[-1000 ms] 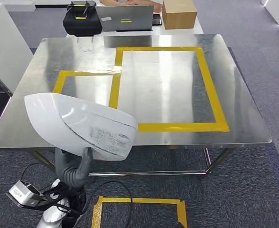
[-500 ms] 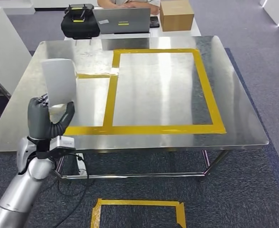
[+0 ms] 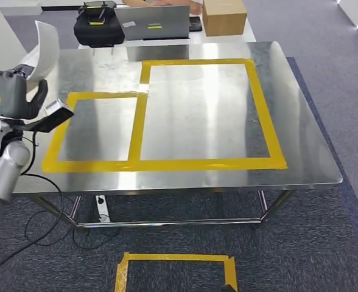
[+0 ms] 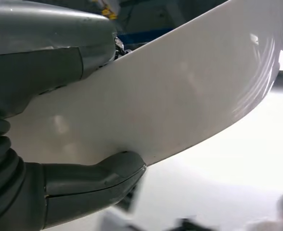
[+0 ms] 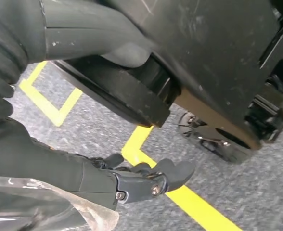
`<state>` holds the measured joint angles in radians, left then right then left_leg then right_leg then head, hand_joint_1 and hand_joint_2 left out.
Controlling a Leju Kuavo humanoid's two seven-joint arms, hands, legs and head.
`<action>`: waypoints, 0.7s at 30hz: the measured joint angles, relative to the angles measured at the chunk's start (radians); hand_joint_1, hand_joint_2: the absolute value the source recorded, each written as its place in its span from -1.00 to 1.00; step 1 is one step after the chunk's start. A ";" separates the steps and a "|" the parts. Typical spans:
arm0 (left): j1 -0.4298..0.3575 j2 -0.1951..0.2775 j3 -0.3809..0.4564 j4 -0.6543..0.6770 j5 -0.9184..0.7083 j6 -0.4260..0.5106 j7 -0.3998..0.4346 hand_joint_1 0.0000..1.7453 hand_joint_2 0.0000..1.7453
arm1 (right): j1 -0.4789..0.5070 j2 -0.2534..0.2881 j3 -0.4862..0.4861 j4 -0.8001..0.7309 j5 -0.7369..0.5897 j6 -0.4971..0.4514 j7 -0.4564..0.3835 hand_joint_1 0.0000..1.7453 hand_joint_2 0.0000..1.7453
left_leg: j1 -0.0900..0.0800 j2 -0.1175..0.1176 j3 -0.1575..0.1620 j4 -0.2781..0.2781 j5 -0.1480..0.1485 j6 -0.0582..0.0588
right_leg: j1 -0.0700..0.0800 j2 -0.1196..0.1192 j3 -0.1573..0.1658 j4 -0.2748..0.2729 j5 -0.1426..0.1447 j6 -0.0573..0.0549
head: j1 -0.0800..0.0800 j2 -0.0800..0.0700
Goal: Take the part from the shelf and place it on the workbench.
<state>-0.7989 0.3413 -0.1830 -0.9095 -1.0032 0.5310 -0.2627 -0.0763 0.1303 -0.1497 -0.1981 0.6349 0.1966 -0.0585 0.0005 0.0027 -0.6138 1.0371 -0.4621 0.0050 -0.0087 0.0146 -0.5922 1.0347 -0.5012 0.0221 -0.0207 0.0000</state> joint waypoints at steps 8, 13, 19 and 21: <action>-0.195 0.025 -0.025 0.299 -0.114 -0.128 0.069 1.00 1.00 | -0.011 0.001 0.002 0.000 0.009 0.019 0.013 -1.00 1.00 | 0.006 0.002 -0.139 0.275 -0.095 -0.023 | -0.005 -0.001 0.010 -0.003 -0.004 -0.024 | -0.009 0.000; -0.239 -0.059 -0.078 0.377 -0.160 -0.165 0.088 1.00 1.00 | -0.021 0.007 0.006 -0.001 0.012 0.026 0.017 -1.00 1.00 | 0.006 -0.001 -0.040 0.032 0.031 -0.011 | -0.001 -0.002 0.021 -0.003 -0.016 -0.009 | -0.008 0.000; -0.246 -0.160 -0.129 0.420 -0.187 -0.184 0.118 1.00 1.00 | -0.028 0.021 0.011 -0.001 0.008 0.029 0.022 -1.00 1.00 | 0.008 -0.006 -0.023 -0.001 0.018 0.019 | -0.002 -0.006 -0.031 0.073 -0.063 0.020 | -0.004 0.000; -0.248 -0.179 -0.138 0.430 -0.188 -0.185 0.120 1.00 1.00 | -0.030 0.022 0.011 -0.002 0.006 0.029 0.022 -1.00 1.00 | 0.005 -0.005 -0.022 -0.001 0.015 0.027 | -0.002 -0.007 -0.105 0.206 -0.110 0.023 | -0.002 0.000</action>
<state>-1.0470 0.1619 -0.3211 -0.4799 -1.1912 0.3455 -0.1426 -0.1062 0.1521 -0.1386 -0.1997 0.6410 0.2256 -0.0365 0.0058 -0.0027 -0.6362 1.0364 -0.4474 0.0322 -0.0102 0.0078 -0.6975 1.2406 -0.6114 0.0455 -0.0228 0.0000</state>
